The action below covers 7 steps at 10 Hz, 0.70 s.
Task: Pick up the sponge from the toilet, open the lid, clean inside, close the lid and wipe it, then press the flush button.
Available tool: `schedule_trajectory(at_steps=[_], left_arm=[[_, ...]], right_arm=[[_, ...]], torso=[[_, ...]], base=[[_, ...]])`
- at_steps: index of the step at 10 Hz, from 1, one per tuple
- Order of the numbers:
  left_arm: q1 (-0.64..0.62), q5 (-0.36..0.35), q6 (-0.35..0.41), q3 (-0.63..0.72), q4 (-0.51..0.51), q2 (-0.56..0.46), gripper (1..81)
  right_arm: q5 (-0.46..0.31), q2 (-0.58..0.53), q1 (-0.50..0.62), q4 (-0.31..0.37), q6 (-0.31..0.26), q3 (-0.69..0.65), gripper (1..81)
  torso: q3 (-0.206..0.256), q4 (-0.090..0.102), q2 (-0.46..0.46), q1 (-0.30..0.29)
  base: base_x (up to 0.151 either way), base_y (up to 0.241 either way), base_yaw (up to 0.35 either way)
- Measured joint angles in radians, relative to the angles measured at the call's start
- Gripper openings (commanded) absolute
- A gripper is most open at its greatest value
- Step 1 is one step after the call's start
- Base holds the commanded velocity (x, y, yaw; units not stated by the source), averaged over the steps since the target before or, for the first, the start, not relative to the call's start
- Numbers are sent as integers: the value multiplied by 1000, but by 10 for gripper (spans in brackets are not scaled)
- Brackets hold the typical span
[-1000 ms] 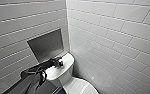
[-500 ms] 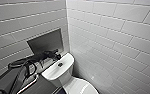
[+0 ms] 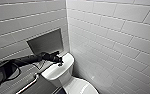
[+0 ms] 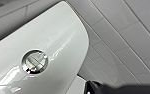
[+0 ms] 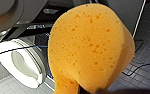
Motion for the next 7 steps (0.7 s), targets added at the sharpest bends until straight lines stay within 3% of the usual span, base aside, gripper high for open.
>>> schedule_trajectory(at_steps=[3, 5, 7], left_arm=[[99, -36, 1, 360, 40, -227, 10], [294, -72, 1, 504, 107, -356, 10], [514, -171, 2, 577, 181, -433, 10]], right_arm=[[51, 2, -1, 0, 0, -40, 10], [55, 6, -2, 0, 0, -66, 10], [55, 15, -2, 0, -1, -85, 10]], torso=[[0, 0, 0, 0], [0, 0, 0, 0], [0, 0, 0, 0]], base=[[0, 0, 0], [0, 0, 0], [0, 0, 0]])
